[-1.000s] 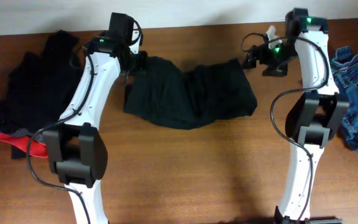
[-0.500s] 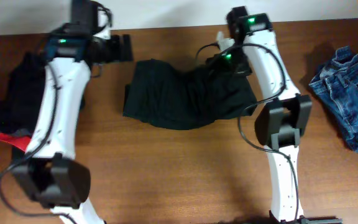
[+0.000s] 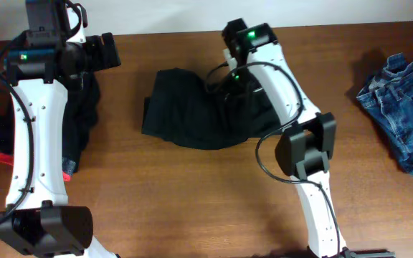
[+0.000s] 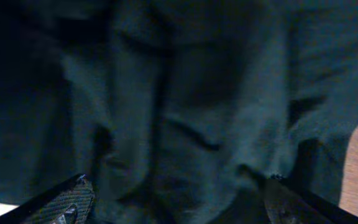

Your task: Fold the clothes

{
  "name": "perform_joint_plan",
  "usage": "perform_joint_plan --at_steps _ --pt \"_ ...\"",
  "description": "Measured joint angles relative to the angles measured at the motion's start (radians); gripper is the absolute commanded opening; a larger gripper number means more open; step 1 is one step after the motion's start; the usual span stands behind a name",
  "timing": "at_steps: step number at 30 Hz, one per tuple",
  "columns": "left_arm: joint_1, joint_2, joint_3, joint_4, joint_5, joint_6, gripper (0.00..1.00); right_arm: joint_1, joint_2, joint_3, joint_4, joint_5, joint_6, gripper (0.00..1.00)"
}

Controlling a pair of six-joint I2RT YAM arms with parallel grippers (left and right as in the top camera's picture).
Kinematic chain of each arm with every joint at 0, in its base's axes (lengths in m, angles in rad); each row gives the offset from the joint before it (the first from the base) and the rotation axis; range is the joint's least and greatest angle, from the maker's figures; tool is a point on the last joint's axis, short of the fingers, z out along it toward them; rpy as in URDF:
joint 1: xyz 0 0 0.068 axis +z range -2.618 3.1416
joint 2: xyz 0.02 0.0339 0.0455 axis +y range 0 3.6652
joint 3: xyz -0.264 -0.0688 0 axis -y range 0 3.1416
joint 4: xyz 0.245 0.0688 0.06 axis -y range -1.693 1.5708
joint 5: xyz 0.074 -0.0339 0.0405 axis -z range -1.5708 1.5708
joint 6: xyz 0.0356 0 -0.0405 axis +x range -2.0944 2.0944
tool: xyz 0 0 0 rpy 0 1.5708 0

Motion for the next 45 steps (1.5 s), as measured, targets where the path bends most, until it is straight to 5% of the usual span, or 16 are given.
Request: perform_joint_plan --at_steps 6,10,21,24,27,30,38,45 --pt "0.000 0.000 0.000 -0.016 0.000 0.000 0.99 0.031 0.000 0.000 0.000 0.014 0.019 0.93" --pt "0.000 0.000 0.000 -0.026 0.000 0.000 0.99 0.029 -0.001 -0.036 0.015 0.016 0.022 0.82" --pt "0.000 0.000 0.000 -0.043 0.000 0.000 0.99 0.029 -0.001 -0.169 0.091 0.020 0.023 0.71" --pt "0.000 0.000 0.000 -0.043 0.000 0.000 0.99 0.029 -0.001 -0.179 0.103 0.023 0.024 0.59" --pt "0.000 0.000 0.000 -0.045 0.000 0.000 0.99 0.029 -0.001 -0.180 0.112 0.023 0.027 0.29" --pt "0.000 0.000 0.000 -0.050 0.000 0.000 0.99 0.028 -0.001 -0.180 0.122 0.022 0.033 0.18" --pt "0.011 0.000 0.000 -0.050 -0.031 0.000 0.99 0.027 -0.003 -0.164 0.112 0.023 0.033 0.14" --pt "0.027 0.000 0.000 -0.051 -0.039 0.000 0.99 0.027 -0.003 0.045 0.024 -0.032 0.035 0.12"
